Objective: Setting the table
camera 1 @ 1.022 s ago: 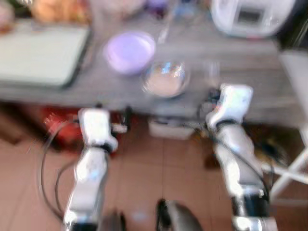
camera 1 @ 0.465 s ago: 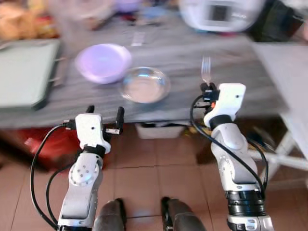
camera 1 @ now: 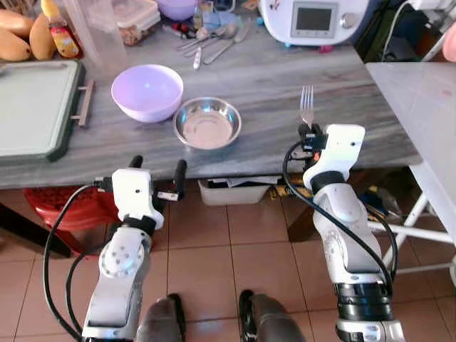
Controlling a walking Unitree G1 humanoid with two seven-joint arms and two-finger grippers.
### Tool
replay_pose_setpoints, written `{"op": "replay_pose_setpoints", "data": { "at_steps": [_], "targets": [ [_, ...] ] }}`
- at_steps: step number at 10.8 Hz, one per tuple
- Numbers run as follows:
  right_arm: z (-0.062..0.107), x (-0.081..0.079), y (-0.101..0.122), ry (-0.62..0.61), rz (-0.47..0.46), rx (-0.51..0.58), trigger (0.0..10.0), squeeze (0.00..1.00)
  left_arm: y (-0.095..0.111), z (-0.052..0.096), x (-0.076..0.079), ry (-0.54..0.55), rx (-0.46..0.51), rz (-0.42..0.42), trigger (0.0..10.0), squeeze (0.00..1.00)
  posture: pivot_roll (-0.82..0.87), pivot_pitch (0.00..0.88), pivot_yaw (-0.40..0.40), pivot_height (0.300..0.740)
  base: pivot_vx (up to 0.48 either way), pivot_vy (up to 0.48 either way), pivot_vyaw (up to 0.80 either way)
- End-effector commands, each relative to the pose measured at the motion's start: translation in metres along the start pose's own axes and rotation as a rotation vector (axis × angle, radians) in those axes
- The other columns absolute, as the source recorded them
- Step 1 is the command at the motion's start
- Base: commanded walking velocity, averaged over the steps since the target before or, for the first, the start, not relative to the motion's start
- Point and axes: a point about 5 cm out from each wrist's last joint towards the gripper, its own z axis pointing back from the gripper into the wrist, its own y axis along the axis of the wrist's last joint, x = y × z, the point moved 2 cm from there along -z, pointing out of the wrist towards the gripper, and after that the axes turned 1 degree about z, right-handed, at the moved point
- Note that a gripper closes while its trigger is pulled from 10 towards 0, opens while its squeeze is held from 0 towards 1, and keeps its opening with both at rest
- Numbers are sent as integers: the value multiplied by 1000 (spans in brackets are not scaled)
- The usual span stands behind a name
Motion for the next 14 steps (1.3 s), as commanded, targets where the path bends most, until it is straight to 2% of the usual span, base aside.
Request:
{"op": "replay_pose_setpoints", "data": {
  "at_steps": [1, 5, 8, 10, 12, 14],
  "targets": [
    [2, 4, 1, -15, -2, 3, 10000, 0, 1, 2, 3, -18, -3, 6, 10000, 0, -15, 216, -32, 740, 345, 0, -475],
    [6, 8, -1, -20, 11, 2, 10000, 0, 6, 7, -3, 20, 6, 6, 10000, 0, -12, 220, -33, 740, 341, 0, 0],
    [24, 32, 1, -70, 62, 4, 10000, 0, 18, 35, -25, 117, -2, -31, 10000, 0, -10, 229, -34, 740, 324, 0, 0],
    [34, 40, -4, -76, 83, -16, 10000, 0, 16, 48, -35, 176, -27, -51, 10000, 0, -5, 228, -35, 740, 122, 0, 0],
    [33, 40, -5, -71, 79, -25, 10000, 0, 17, 53, -40, 215, -45, -65, 10000, 0, -2, 223, -30, 740, 0, 0, 0],
    [21, 33, -11, -17, 5, -75, 10000, 0, 16, 58, -51, 263, -65, -105, 10000, 0, 14, 233, -30, 740, 0, 0, 0]
  ]
}}
